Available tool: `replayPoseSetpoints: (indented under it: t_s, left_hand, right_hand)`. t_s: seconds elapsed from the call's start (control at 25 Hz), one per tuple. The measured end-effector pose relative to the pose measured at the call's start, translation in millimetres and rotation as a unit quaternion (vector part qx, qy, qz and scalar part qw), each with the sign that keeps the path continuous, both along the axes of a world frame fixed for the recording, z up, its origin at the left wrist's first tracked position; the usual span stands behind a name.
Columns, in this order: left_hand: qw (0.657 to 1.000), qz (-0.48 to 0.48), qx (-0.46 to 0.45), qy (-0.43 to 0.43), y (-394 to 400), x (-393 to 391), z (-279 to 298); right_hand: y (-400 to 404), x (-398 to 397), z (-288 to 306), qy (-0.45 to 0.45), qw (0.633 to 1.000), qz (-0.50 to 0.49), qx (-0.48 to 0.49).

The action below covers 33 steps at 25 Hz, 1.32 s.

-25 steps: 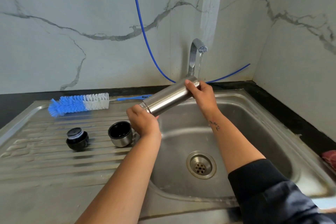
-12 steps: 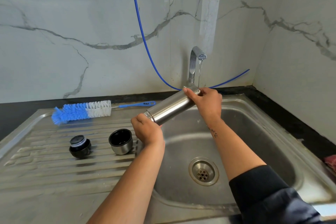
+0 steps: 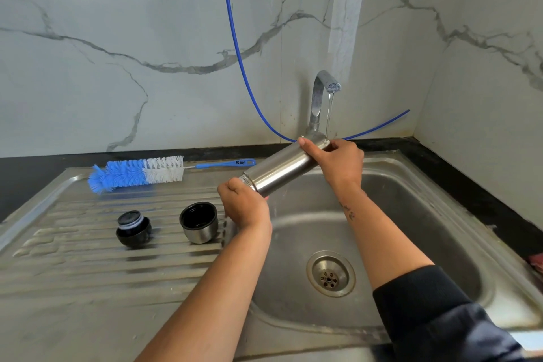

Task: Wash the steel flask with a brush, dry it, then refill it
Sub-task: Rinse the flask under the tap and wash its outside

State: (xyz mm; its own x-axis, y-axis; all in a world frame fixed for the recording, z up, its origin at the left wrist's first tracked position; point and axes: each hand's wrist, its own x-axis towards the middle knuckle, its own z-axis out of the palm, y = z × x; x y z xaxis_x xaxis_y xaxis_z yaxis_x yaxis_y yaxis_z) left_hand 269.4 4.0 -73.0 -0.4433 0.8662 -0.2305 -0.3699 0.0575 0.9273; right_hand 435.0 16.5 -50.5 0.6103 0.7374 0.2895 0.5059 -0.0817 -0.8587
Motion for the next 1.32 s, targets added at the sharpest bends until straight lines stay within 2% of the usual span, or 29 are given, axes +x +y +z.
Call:
replayPoseSetpoints:
  t_s: [0.08, 0.2, 0.48, 0.72, 0.92, 1.0, 1.16, 1.32]
  left_hand:
    - [1.0, -0.008, -0.003, -0.016, -2.7, 1.7, 2.4]
    - [1.0, -0.004, 0.005, -0.007, -5.4, 2.0, 4.8]
    - [0.99, 0.01, 0.049, 0.131, 0.7, -0.5, -1.8]
    - [0.985, -0.01, 0.045, 0.168, -1.0, -0.9, -7.5]
    - [0.97, -0.013, 0.087, 0.227, 4.2, 6.0, -17.9]
    - [0.969, -0.006, 0.089, 0.231, 7.9, 6.8, -20.7]
    - [0.963, 0.008, 0.104, 0.249, 11.1, 6.1, -23.0]
    - [0.963, 0.001, 0.107, 0.248, 9.9, 6.1, -24.3]
  right_hand:
    - [1.2, -3.1, -0.7, 0.02, 0.999, 0.004, 0.038]
    - [5.7, -0.8, -4.4, 0.09, 0.99, 0.077, 0.079]
    - [6.6, 27.7, -15.0, 0.076, 0.986, 0.105, -0.101]
    - [1.5, 48.7, -14.6, 0.015, 0.981, 0.113, -0.159]
    - [23.5, 69.2, 0.6, -0.001, 0.996, 0.083, -0.024]
    - [42.2, 73.6, 6.8, -0.06, 0.992, 0.109, -0.008]
    - [74.3, 69.4, 17.4, -0.174, 0.962, 0.201, -0.066]
    - [98.3, 69.8, 9.0, -0.211, 0.946, 0.228, -0.091]
